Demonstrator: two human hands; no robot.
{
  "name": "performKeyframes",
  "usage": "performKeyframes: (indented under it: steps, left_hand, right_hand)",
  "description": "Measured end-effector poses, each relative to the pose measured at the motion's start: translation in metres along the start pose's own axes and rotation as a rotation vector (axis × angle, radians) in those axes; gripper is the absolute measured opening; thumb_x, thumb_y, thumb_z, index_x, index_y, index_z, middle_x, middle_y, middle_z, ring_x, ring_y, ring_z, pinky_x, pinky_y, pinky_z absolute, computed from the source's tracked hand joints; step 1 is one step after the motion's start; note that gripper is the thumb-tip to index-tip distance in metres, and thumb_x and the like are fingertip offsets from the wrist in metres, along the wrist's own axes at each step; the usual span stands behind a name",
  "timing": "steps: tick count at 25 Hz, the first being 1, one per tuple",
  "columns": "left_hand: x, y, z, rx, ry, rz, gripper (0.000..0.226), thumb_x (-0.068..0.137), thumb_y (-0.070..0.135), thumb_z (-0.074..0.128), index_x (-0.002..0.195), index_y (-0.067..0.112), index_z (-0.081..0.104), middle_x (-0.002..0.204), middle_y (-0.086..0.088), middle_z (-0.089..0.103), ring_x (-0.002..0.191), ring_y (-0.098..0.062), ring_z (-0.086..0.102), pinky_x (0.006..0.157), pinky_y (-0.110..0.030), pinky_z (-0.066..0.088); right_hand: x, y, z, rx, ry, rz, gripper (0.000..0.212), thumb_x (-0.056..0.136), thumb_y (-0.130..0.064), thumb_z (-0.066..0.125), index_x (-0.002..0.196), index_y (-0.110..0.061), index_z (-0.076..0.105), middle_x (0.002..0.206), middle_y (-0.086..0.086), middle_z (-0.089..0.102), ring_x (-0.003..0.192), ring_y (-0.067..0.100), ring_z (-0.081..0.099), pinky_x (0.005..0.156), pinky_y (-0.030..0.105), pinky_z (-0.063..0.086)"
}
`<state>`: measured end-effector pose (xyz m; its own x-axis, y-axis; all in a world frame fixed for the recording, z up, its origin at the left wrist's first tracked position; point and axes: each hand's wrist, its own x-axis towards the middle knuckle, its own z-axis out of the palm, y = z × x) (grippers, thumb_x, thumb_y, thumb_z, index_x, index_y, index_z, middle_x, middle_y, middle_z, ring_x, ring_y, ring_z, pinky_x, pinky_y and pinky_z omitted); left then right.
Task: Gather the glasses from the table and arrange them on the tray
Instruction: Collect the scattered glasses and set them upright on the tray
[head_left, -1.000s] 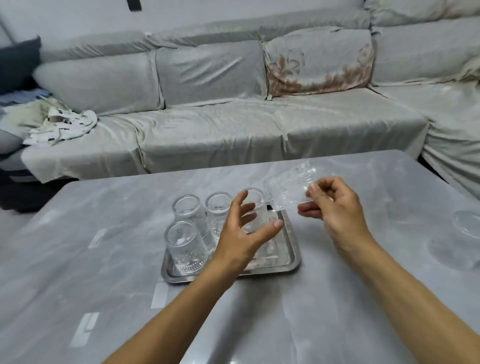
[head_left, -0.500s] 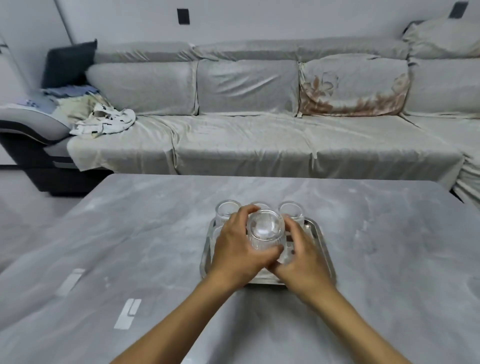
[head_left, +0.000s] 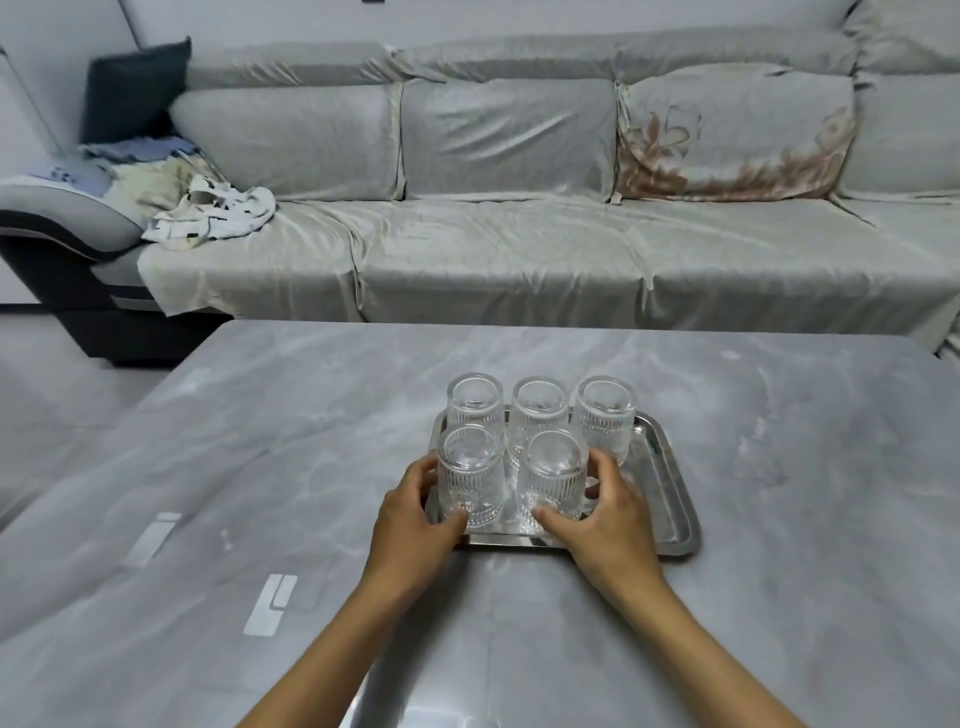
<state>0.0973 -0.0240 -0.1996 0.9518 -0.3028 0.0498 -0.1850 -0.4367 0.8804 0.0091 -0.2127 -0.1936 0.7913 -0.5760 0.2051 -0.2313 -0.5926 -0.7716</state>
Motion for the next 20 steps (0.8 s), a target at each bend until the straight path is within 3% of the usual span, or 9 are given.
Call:
performKeyframes:
  steps: [3,7,11,14,17,20]
  left_hand:
    - [0.004,-0.010,0.001,0.036,0.020,0.007,0.065,0.069,0.021,0.078,0.126,0.032,0.051,0.113,0.012,0.066,0.104,-0.013,0.063,0.087,-0.030,0.051]
    - [0.004,-0.008,0.003,0.066,0.012,0.037,0.064,0.070,0.017,0.079,0.127,0.028,0.052,0.115,0.012,0.065,0.109,-0.011,0.061,0.083,-0.020,0.045]
    - [-0.010,0.011,-0.001,0.070,0.041,0.036,0.067,0.074,0.014,0.075,0.134,0.024,0.046,0.126,0.005,0.061,0.118,-0.017,0.056,0.088,-0.024,0.044]
    - [-0.031,0.046,0.004,0.167,0.212,0.277,0.065,0.079,0.008,0.067,0.137,0.024,0.043,0.138,0.000,0.053,0.125,-0.018,0.047,0.100,-0.034,0.042]
    - [-0.043,0.097,0.040,0.206,0.062,0.541,0.074,0.078,0.006,0.066,0.143,0.024,0.037,0.146,0.002,0.045,0.133,-0.013,0.038,0.110,-0.030,0.030]
    - [-0.049,0.143,0.093,0.280,-0.142,0.585,0.080,0.080,0.010,0.065,0.149,0.019,0.025,0.157,-0.004,0.030,0.144,-0.019,0.024,0.117,-0.028,0.016]
  right_hand:
    - [0.005,0.004,0.006,-0.002,-0.022,0.004,0.080,0.060,-0.045,0.082,0.127,-0.024,0.045,0.117,-0.002,0.064,0.102,0.022,0.060,0.084,0.035,0.049]
    - [0.007,0.005,0.011,-0.026,-0.036,0.004,0.081,0.061,-0.048,0.079,0.129,-0.025,0.041,0.121,-0.001,0.064,0.100,0.023,0.061,0.077,0.031,0.047]
    - [-0.001,0.004,0.004,0.059,-0.062,0.010,0.086,0.064,-0.043,0.080,0.137,-0.024,0.038,0.132,-0.001,0.058,0.116,0.021,0.056,0.092,0.033,0.047]
    - [-0.013,0.007,-0.022,0.126,-0.001,0.006,0.077,0.068,-0.041,0.078,0.135,-0.027,0.041,0.132,-0.004,0.057,0.114,0.019,0.056,0.095,0.039,0.047]
    - [-0.018,0.020,-0.067,0.092,0.101,0.016,0.064,0.074,-0.037,0.074,0.130,-0.028,0.045,0.124,-0.008,0.061,0.097,0.014,0.061,0.085,0.031,0.049]
    - [-0.020,0.051,-0.129,-0.034,0.271,0.072,0.055,0.080,-0.025,0.065,0.130,-0.024,0.045,0.130,-0.004,0.059,0.088,0.018,0.063,0.080,0.030,0.047]
